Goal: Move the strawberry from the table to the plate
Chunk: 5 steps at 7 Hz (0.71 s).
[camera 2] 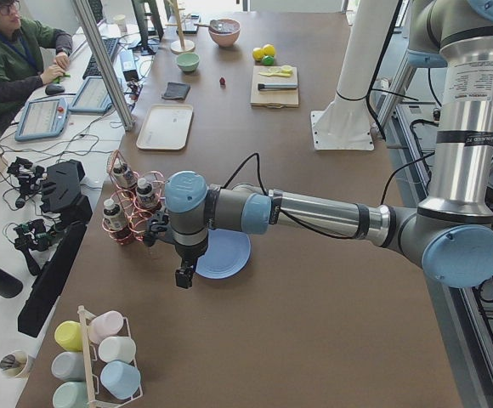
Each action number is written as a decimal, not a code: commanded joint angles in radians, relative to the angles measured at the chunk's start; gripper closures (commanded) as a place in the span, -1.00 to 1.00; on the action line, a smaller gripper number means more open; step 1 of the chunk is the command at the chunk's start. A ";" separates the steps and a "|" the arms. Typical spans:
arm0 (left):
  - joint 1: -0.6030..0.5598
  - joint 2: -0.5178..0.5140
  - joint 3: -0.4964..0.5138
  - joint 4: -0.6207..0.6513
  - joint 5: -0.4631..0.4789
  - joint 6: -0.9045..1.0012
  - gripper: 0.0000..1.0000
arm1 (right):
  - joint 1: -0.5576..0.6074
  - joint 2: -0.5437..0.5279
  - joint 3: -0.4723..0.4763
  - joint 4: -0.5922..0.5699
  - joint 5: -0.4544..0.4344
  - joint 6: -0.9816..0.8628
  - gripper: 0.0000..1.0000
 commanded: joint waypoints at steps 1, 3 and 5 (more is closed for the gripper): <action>0.001 0.004 -0.001 0.004 0.000 -0.002 -0.96 | -0.001 0.001 0.004 0.000 0.000 0.001 -1.00; 0.000 0.004 -0.001 0.004 0.000 -0.002 -0.96 | -0.001 0.001 0.007 0.000 0.001 0.001 -1.00; 0.000 0.005 0.002 0.004 0.001 -0.003 -0.96 | 0.001 0.001 0.010 0.000 0.001 0.001 -1.00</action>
